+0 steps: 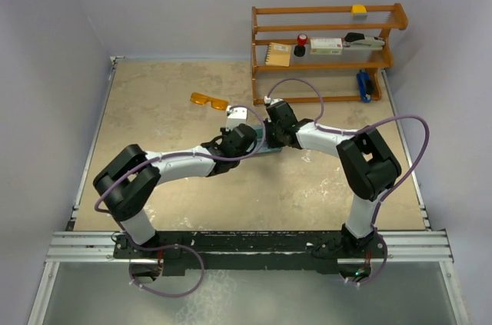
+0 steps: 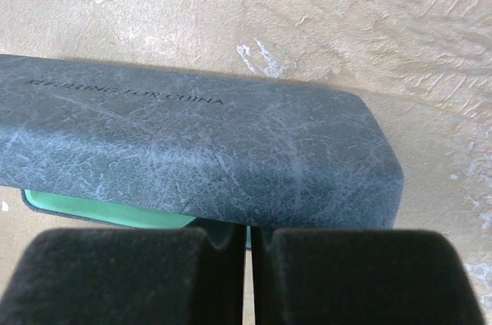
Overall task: Organize the sunglasses
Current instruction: Place the glasses cleaning cloth in the sunglasses case, then adjust the sunglasses case at the center of the board.
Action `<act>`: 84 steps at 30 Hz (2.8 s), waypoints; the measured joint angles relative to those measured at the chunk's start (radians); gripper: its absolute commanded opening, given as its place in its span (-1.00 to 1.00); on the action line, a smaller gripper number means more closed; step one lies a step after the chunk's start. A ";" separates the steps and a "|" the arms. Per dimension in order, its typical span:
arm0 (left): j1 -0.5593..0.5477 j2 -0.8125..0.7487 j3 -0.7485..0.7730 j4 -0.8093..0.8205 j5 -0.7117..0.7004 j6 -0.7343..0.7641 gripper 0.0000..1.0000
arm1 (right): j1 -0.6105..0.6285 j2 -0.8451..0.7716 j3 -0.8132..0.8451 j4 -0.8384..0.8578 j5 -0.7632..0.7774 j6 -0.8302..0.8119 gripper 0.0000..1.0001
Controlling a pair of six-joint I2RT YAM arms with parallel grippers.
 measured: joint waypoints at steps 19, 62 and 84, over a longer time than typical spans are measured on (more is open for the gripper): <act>0.013 -0.066 0.000 -0.018 -0.021 0.074 -0.97 | 0.000 -0.170 -0.003 -0.051 0.025 -0.011 -1.00; 0.172 0.188 0.171 0.194 0.096 0.247 -1.00 | 0.017 -0.117 -0.161 0.044 0.023 0.076 -1.00; 0.169 0.053 -0.001 0.199 0.222 0.190 -1.00 | 0.010 0.007 0.000 0.008 0.057 0.052 -1.00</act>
